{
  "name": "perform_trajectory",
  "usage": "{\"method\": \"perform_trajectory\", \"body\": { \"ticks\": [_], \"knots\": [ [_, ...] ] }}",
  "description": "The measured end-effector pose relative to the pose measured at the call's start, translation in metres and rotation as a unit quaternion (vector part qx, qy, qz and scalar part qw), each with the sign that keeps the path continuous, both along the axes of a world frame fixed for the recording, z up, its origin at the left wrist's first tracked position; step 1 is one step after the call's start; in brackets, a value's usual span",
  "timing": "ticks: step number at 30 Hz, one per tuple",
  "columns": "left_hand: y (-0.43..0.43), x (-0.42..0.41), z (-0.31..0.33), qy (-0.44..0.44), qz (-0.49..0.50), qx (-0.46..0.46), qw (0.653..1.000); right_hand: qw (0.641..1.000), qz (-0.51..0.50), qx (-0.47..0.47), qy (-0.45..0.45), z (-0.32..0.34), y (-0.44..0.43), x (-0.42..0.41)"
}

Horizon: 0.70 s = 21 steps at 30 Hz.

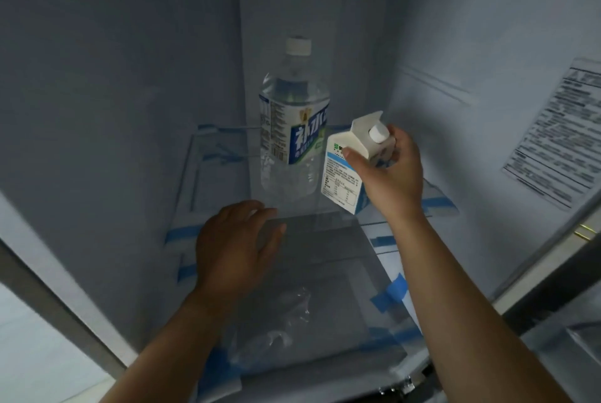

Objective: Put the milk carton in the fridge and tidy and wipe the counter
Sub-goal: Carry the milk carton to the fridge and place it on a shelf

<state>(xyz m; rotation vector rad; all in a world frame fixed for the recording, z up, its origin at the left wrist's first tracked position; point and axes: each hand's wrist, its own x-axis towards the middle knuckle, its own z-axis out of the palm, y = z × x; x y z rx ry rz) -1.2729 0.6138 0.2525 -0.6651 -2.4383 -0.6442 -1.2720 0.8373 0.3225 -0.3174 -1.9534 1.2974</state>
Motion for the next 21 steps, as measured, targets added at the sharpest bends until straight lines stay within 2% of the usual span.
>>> {"method": "perform_trajectory", "body": {
  "ticks": [5,9,16,21],
  "knots": [
    [0.001,-0.002,-0.004,0.013,0.023,-0.017,1.000,1.000,0.017,0.001,0.016,-0.009,0.001,0.007],
    [0.004,-0.002,-0.009,0.025,0.038,-0.012,0.999,0.997,0.058,0.058,-0.014,-0.013,0.012,0.019],
    [0.004,0.000,-0.008,0.040,0.049,-0.019,0.998,0.998,0.015,0.055,-0.012,-0.009,0.008,0.008],
    [0.001,0.001,-0.007,0.004,0.040,-0.025,0.999,0.997,0.002,0.083,-0.011,-0.013,-0.006,0.019]
  ]
}}
